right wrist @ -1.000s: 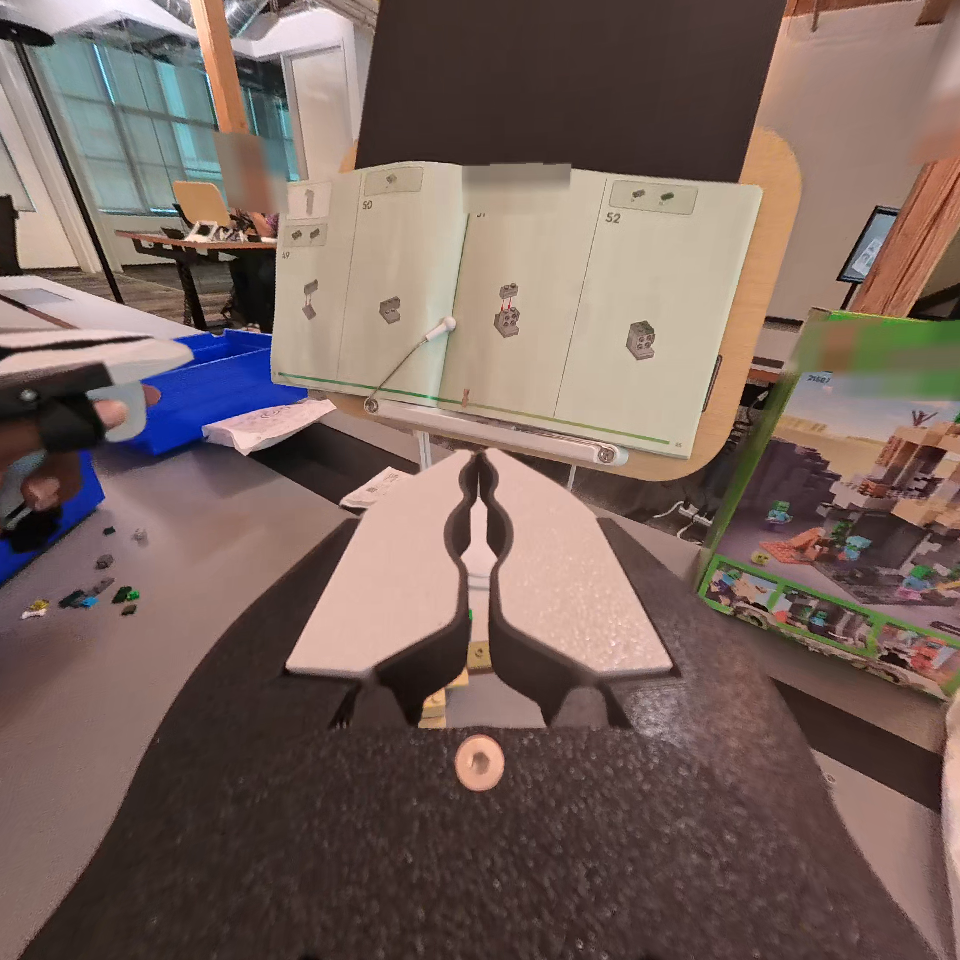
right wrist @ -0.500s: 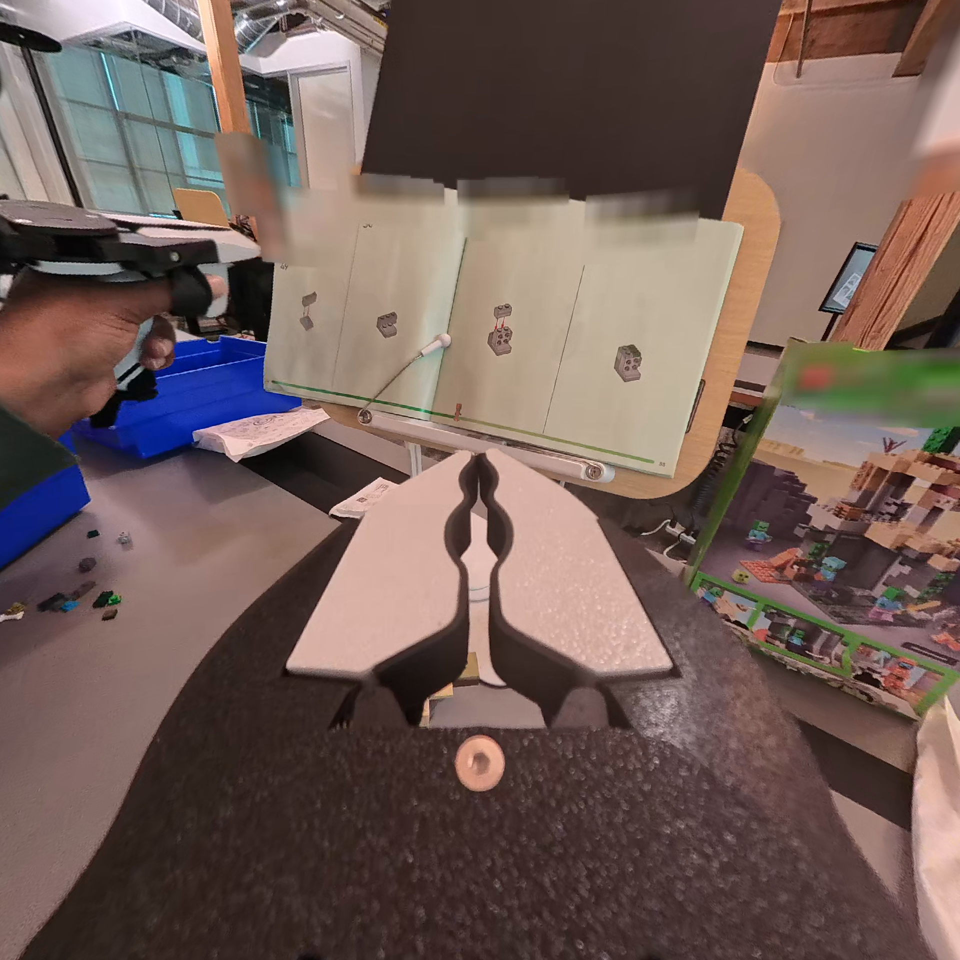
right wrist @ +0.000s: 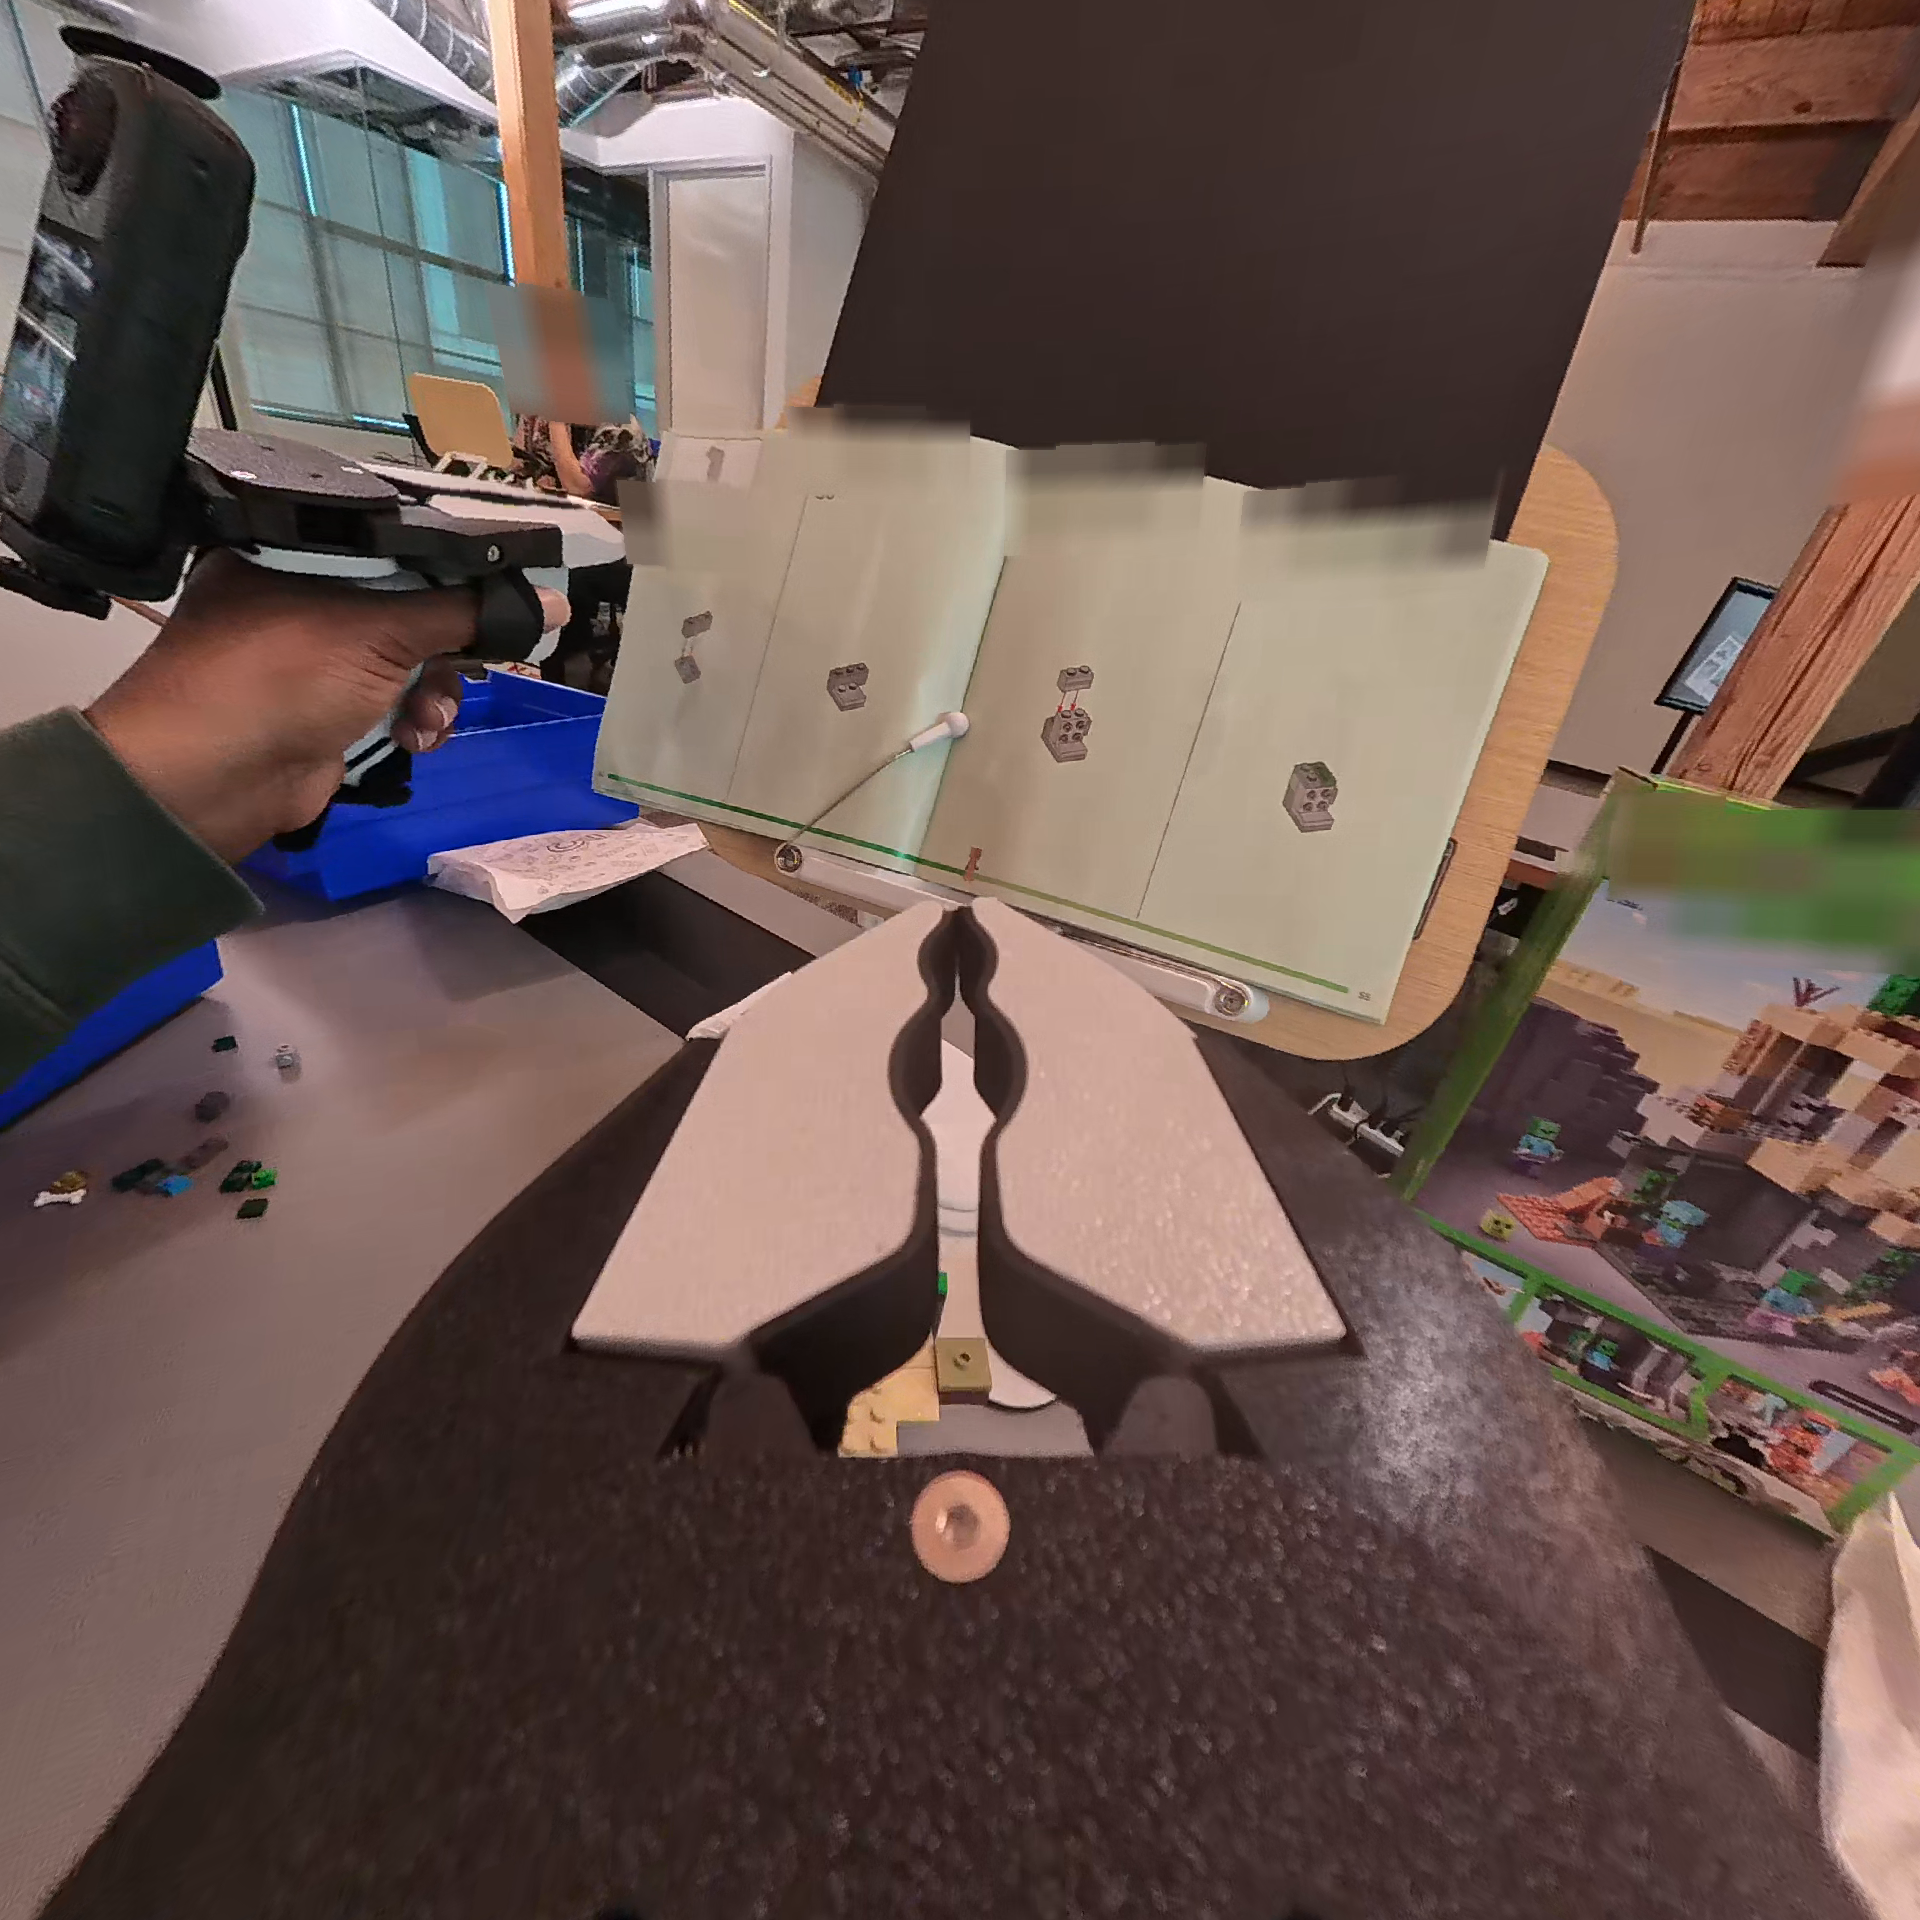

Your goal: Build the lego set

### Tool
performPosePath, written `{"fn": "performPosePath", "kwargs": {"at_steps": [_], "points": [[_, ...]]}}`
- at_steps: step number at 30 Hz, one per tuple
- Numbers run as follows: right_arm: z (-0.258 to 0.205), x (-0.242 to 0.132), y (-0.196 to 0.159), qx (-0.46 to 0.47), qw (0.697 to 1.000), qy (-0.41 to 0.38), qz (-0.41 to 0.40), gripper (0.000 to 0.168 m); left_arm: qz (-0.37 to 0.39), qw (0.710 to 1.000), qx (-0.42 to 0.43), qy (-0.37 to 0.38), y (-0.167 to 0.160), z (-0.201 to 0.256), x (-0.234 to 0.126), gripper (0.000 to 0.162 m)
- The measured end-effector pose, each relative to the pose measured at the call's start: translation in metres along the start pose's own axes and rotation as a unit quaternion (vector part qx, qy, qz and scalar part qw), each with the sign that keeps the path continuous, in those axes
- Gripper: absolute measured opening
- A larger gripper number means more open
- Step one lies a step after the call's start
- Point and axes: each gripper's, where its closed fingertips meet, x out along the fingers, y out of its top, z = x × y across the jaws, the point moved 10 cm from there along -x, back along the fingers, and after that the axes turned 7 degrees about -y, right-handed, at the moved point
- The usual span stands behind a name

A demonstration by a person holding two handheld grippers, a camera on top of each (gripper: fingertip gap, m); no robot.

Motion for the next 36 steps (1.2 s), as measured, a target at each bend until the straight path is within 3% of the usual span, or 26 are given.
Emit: {"fn": "performPosePath", "kwargs": {"at_steps": [22, 36], "points": [[-0.006, -0.003, 0.003, -0.021, 0.999, 0.014, 0.023, 0.0, 0.013, 1.0, 0.017, -0.021, 0.004, 0.027, 0.001, 0.0], [-0.014, -0.001, 0.001, -0.03, 0.999, 0.025, 0.021, 0.0, 0.015, 0.999, -0.001, -0.04, -0.007, 0.03, -0.028, 0.0]]}}
